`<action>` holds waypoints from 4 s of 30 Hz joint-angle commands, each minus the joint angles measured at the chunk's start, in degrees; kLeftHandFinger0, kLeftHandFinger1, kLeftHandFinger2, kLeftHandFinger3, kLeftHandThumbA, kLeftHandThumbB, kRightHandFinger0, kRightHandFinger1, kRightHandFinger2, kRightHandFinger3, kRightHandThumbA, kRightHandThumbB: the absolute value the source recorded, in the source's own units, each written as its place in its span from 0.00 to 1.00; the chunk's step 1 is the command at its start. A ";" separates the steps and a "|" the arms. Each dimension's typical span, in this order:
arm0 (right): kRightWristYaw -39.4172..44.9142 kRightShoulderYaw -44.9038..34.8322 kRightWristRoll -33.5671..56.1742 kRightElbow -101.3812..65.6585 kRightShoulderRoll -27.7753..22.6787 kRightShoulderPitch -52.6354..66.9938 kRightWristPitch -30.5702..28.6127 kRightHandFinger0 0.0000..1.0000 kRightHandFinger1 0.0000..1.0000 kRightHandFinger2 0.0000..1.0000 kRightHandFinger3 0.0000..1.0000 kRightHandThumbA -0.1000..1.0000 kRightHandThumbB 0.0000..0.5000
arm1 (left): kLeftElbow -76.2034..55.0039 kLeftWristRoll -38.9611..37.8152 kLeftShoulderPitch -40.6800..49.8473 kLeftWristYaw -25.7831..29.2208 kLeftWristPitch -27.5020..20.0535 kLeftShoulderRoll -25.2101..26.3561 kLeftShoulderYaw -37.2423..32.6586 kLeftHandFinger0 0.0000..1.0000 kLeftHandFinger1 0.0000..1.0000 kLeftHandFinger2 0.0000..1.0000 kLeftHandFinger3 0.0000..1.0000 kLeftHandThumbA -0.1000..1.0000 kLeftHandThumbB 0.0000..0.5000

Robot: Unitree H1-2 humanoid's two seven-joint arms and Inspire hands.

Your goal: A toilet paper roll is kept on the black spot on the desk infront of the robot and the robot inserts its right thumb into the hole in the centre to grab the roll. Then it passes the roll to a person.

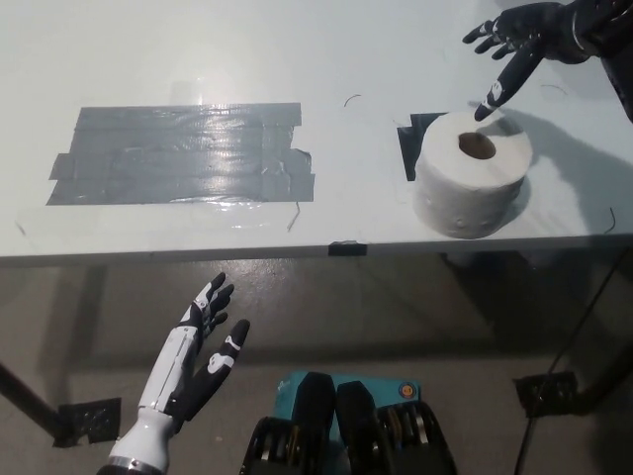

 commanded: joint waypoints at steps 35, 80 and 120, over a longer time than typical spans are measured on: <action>-5.83 2.59 -3.14 2.09 2.19 1.54 -1.73 1.00 1.00 1.00 1.00 1.00 1.00 | -1.82 0.58 -1.68 -0.54 0.68 0.75 -0.05 1.00 1.00 1.00 1.00 0.80 0.04; -21.00 -0.84 0.03 5.82 5.47 8.35 -6.60 0.29 0.75 0.96 0.30 0.00 0.39 | -1.38 -0.07 -5.99 -0.94 1.89 1.43 0.39 1.00 1.00 1.00 1.00 0.82 0.07; -12.32 -67.77 45.70 -8.65 13.48 18.67 11.43 0.00 0.38 0.71 1.00 0.00 0.26 | 0.19 0.00 -8.39 -0.03 0.86 1.06 1.06 1.00 1.00 1.00 1.00 0.83 0.03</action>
